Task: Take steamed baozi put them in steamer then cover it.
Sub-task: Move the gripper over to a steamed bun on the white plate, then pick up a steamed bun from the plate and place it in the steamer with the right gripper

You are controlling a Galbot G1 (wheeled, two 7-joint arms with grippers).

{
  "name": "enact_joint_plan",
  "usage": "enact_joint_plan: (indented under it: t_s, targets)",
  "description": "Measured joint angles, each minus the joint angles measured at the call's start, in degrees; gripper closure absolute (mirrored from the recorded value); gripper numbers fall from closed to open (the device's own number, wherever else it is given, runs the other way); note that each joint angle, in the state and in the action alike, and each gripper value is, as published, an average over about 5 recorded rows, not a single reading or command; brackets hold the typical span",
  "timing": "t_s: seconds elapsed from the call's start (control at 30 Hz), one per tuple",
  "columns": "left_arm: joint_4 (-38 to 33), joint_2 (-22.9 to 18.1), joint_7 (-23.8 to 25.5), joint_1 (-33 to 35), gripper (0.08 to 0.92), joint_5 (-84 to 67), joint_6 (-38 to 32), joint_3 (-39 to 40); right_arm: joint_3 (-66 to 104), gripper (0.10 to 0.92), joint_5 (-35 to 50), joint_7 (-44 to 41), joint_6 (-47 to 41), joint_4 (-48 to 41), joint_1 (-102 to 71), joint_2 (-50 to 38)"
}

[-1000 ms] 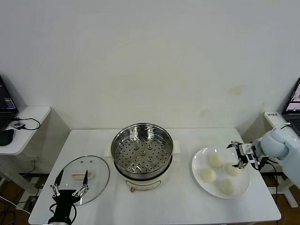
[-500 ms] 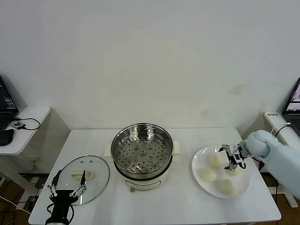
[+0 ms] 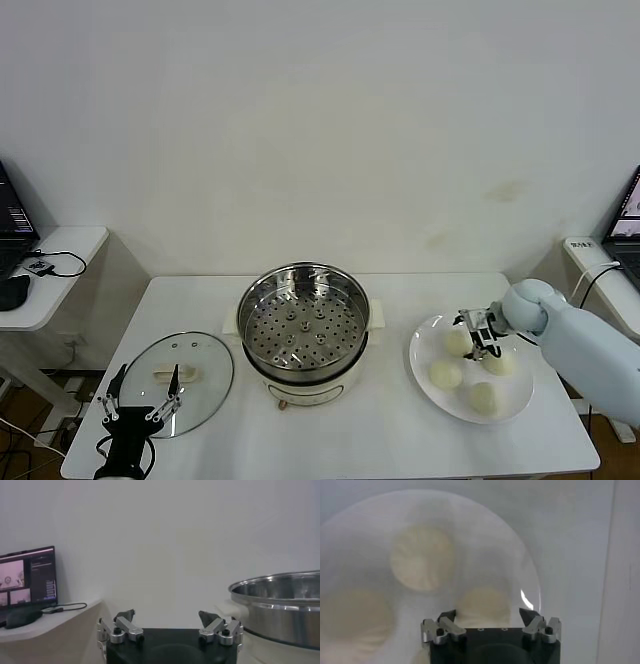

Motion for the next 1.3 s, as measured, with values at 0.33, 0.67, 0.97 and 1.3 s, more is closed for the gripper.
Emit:
enact_joint_plan:
  t_s: [0.33, 0.67, 0.97, 1.3]
  targets:
    - [-0.1, -0.17, 0.04, 0.26, 0.177, 0.04, -0.17, 0.01, -0.84, 0.425, -0.05, -0.74, -0.13, -0.1, 0.73, -0.05]
    - [-0.04, 0.4, 0.08, 0.18, 0.177, -0.22, -0.17, 0.01, -4.75, 0.424, 5.34, -1.9, -1.18, 4.52, 6.7, -4.55]
    - [0.04, 1.5, 0.39, -0.56, 0.177, -1.09, -0.2, 0.63, -13.76, 0.423, 15.34, -1.06, -2.41, 11.19, 20.97, -8.17]
    - [0.09, 1.95, 0.79, -1.01, 0.177, -1.61, -0.36, 0.85, -26.48, 0.423, 25.9, 1.41, -2.2, 13.34, 38.91, -1.9]
